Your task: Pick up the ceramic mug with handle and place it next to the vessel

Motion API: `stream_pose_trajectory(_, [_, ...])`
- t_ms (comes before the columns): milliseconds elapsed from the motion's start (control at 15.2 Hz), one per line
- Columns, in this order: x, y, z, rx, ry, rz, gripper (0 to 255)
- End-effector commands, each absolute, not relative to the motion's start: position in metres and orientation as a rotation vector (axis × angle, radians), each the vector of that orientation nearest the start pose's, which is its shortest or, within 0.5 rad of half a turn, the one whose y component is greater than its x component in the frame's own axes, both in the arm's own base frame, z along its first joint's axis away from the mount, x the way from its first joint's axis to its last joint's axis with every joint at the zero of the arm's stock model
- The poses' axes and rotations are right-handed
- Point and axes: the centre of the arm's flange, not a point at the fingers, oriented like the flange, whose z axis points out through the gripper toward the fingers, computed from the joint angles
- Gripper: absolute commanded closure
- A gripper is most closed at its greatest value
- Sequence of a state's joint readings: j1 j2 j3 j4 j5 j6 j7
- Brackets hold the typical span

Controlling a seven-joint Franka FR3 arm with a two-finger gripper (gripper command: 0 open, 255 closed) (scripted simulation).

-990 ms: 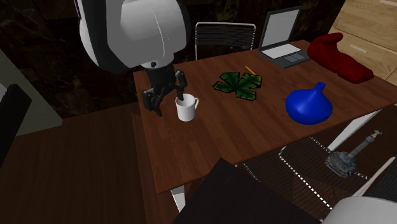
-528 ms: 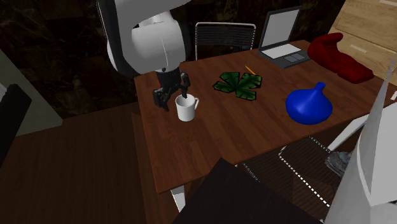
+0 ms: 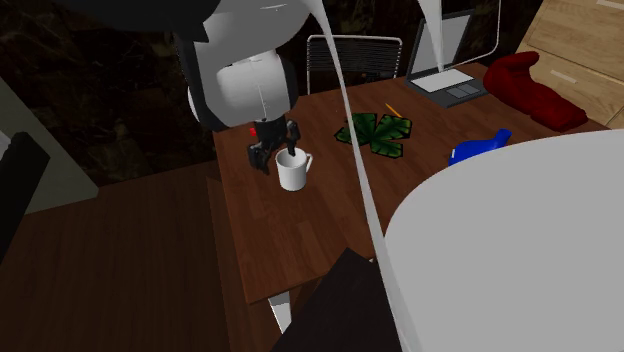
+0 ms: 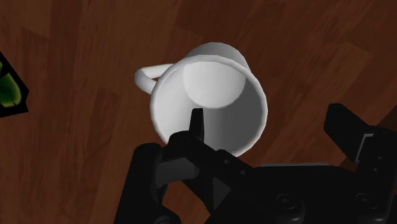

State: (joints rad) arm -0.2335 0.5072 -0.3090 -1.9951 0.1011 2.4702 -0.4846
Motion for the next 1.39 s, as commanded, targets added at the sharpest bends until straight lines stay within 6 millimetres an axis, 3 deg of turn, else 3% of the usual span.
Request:
stream_pose_trajectory(0, [0.523,-0.313,0.203,-3.210,0.163,0.073,0])
stream_pose_trajectory(198, [0.522,-0.314,0.189,-3.210,0.163,0.073,0])
stream_pose_trajectory(660, [0.522,-0.314,0.189,-3.210,0.163,0.073,0])
stream_pose_trajectory(726, [0.522,-0.314,0.189,-3.210,0.163,0.073,255])
stream_pose_trajectory(1320, [0.522,-0.314,0.189,-3.210,0.163,0.073,255])
